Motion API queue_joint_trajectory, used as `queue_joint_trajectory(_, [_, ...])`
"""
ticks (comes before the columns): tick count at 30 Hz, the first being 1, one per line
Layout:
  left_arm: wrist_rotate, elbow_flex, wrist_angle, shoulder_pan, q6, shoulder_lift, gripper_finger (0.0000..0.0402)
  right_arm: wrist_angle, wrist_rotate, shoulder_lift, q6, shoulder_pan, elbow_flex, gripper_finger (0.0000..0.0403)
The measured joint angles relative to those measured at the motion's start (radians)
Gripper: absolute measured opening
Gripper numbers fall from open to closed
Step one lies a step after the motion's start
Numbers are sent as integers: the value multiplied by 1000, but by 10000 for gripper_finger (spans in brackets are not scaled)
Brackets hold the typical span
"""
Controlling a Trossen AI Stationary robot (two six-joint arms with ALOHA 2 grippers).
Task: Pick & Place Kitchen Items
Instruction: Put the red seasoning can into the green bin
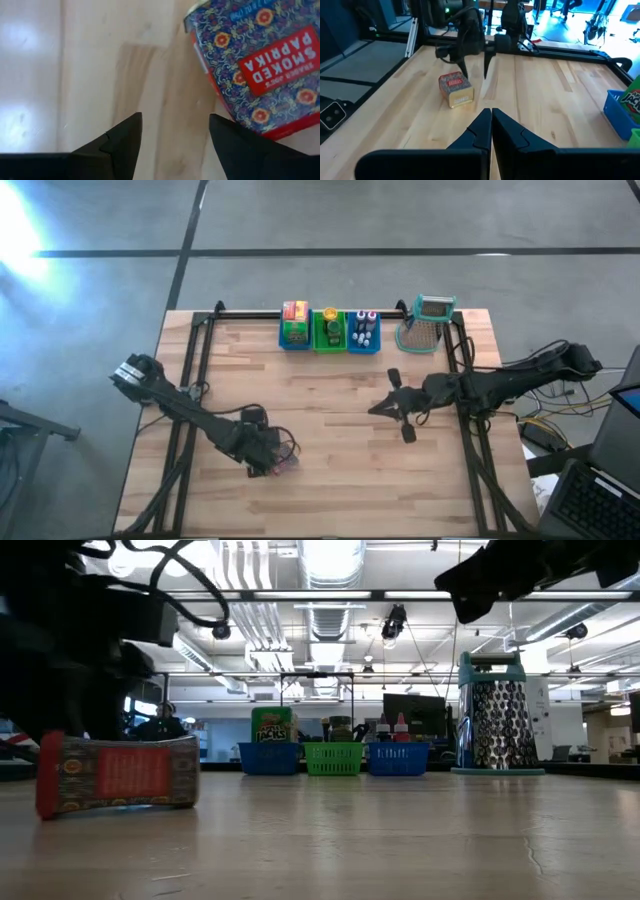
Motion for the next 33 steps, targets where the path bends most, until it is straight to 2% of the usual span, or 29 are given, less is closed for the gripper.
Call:
queue_joint_trajectory(4, [9,8,72,2,10,25,236,-5,-1,-16,0,3,0,8])
queue_joint_trajectory(10, [98,53,184,5,4,88,235,-33,-1,-30,-1,3,0,8])
queue_joint_trajectory(13, [110,87,232,5,30,129,235,-43,-1,-32,0,2,0,8])
queue_joint_trajectory(23, [120,228,238,63,116,282,235,-54,-2,-42,-5,2,0,8])
queue_joint_trajectory(33, [82,359,258,107,202,337,235,-101,-2,-52,7,4,-1,8])
